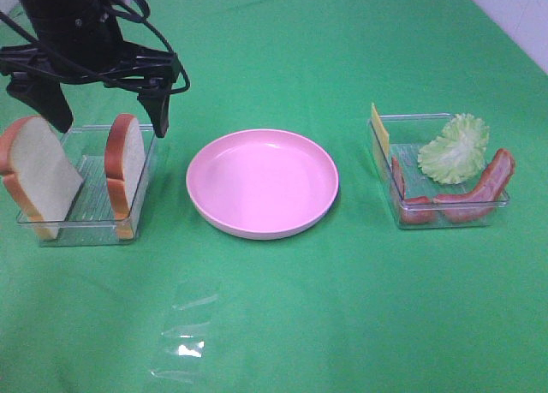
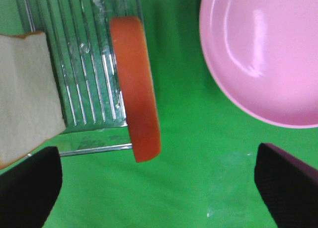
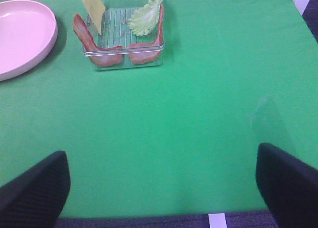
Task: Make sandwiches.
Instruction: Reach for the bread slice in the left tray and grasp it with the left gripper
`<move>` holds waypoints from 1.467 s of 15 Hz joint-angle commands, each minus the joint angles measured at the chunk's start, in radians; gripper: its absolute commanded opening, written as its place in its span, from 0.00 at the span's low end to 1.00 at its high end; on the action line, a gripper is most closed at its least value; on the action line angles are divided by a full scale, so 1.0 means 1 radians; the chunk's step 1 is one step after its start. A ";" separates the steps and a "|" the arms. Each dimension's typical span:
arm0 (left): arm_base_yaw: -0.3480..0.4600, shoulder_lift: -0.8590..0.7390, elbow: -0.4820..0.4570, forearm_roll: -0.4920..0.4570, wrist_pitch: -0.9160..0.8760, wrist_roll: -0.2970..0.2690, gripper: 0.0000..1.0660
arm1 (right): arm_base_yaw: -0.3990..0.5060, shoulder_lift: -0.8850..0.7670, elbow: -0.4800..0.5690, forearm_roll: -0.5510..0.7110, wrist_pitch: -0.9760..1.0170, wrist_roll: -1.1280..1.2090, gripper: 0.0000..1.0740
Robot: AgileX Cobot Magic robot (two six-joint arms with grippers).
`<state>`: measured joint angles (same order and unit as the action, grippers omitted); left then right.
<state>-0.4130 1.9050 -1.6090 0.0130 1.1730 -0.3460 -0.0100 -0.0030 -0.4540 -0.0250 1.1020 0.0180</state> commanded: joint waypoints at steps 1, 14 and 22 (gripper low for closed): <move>-0.002 0.027 -0.006 0.062 0.022 -0.029 0.92 | -0.007 -0.029 0.002 -0.003 -0.004 -0.007 0.91; 0.002 0.201 -0.006 0.098 -0.103 -0.046 0.87 | -0.007 -0.029 0.002 -0.003 -0.004 -0.007 0.91; 0.002 0.200 -0.008 0.099 -0.078 -0.046 0.06 | -0.007 -0.029 0.002 -0.003 -0.004 -0.007 0.91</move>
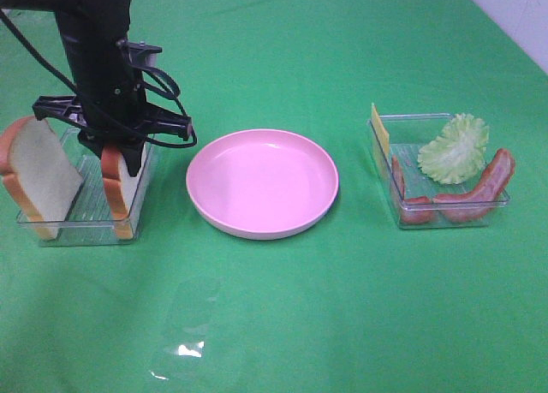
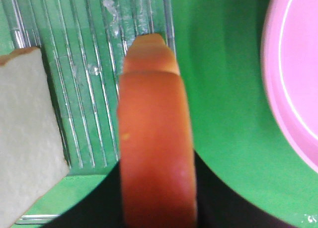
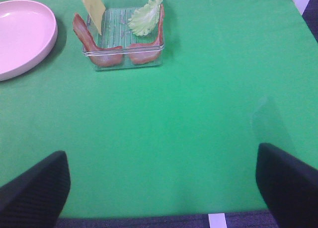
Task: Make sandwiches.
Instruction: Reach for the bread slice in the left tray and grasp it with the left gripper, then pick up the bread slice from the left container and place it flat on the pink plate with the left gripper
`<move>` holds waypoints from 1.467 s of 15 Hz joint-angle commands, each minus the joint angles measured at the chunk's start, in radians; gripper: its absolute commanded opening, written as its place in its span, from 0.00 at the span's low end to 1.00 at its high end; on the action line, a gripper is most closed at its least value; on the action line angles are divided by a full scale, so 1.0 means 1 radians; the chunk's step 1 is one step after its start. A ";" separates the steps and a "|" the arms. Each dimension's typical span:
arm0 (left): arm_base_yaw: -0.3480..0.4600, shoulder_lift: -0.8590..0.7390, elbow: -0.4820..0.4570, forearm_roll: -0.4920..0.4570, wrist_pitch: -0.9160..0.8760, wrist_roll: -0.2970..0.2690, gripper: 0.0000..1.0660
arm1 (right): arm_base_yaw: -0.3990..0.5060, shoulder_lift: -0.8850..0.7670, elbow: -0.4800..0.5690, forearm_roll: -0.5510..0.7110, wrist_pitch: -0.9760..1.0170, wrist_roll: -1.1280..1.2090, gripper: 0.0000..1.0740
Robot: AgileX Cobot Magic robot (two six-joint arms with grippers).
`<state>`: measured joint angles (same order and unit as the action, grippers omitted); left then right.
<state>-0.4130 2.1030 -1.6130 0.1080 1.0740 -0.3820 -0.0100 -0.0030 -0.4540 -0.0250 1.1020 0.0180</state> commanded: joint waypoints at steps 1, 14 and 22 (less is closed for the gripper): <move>0.002 0.002 -0.004 0.004 0.027 -0.010 0.04 | -0.007 -0.029 0.002 -0.003 -0.004 -0.007 0.91; 0.000 -0.057 -0.319 -0.033 0.245 -0.009 0.05 | -0.007 -0.029 0.002 -0.003 -0.004 -0.007 0.91; -0.020 -0.033 -0.411 -0.406 0.021 0.070 0.05 | -0.007 -0.029 0.002 -0.003 -0.004 -0.008 0.91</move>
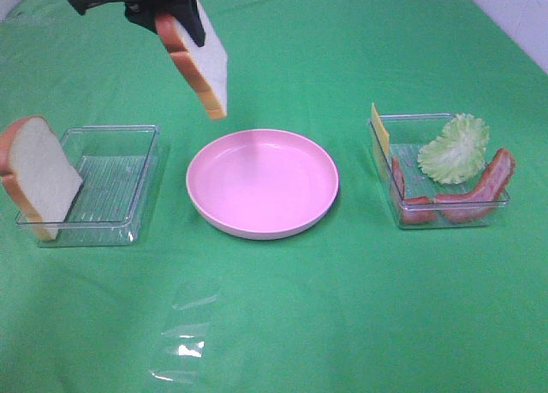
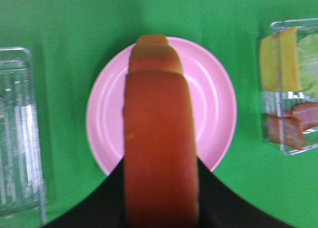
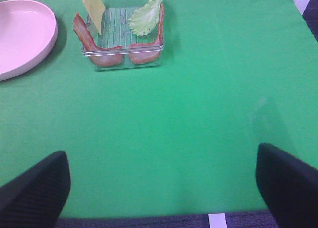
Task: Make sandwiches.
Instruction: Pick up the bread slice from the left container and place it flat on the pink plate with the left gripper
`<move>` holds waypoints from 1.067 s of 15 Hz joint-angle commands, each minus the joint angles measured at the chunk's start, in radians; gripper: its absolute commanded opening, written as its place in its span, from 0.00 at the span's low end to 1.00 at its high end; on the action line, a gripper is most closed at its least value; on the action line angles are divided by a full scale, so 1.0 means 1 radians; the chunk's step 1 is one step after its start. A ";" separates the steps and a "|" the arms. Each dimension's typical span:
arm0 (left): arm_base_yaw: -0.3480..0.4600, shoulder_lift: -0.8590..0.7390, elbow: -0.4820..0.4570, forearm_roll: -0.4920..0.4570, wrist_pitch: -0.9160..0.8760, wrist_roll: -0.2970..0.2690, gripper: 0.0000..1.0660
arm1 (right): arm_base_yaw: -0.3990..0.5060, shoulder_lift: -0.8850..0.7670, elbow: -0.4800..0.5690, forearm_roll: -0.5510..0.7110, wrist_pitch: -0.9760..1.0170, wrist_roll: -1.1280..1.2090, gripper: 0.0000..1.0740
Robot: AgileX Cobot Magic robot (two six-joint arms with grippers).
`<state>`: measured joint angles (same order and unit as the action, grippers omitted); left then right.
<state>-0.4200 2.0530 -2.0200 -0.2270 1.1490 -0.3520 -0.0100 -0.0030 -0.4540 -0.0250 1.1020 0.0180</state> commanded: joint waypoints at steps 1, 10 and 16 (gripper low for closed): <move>-0.023 0.033 -0.003 -0.104 -0.077 0.064 0.05 | -0.007 -0.029 0.002 -0.003 -0.004 -0.008 0.91; -0.116 0.250 -0.004 -0.183 -0.117 0.070 0.05 | -0.007 -0.029 0.002 0.001 -0.004 -0.008 0.91; -0.116 0.311 -0.004 -0.254 -0.215 0.069 0.05 | -0.007 -0.029 0.002 0.001 -0.004 -0.008 0.91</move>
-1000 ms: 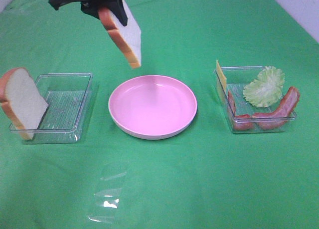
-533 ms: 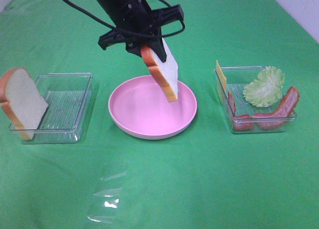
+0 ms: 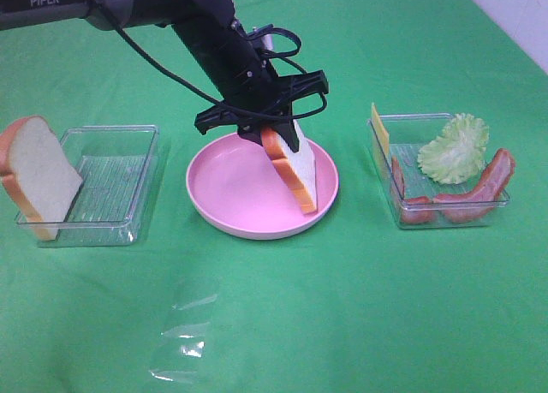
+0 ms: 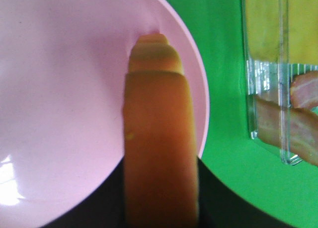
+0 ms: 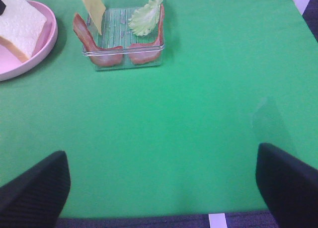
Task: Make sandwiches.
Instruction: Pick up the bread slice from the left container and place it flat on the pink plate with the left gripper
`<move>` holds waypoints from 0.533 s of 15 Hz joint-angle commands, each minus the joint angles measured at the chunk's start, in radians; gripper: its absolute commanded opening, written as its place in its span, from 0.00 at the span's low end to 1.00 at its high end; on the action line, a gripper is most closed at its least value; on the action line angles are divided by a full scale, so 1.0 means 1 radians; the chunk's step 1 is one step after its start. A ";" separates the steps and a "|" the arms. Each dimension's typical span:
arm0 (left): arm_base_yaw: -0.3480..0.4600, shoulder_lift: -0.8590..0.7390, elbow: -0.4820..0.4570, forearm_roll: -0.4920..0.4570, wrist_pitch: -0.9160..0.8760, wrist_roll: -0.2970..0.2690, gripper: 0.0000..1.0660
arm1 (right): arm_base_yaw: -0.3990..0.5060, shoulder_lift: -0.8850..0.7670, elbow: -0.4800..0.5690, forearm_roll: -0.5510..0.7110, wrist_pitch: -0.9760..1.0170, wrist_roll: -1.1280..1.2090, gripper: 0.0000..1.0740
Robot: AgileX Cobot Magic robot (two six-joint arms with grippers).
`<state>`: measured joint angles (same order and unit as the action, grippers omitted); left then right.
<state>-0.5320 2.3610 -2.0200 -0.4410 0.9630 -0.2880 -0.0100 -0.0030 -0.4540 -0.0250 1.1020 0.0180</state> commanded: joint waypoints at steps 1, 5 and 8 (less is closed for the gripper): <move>-0.004 0.006 -0.004 -0.038 -0.034 0.006 0.05 | -0.007 -0.029 0.002 0.001 -0.004 -0.008 0.91; -0.004 0.026 -0.004 -0.036 -0.039 0.006 0.05 | -0.007 -0.029 0.002 0.001 -0.004 -0.008 0.91; -0.004 0.028 -0.004 -0.032 -0.031 0.004 0.07 | -0.007 -0.029 0.002 0.001 -0.004 -0.008 0.91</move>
<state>-0.5320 2.3850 -2.0210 -0.4660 0.9360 -0.2880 -0.0100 -0.0030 -0.4540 -0.0250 1.1020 0.0180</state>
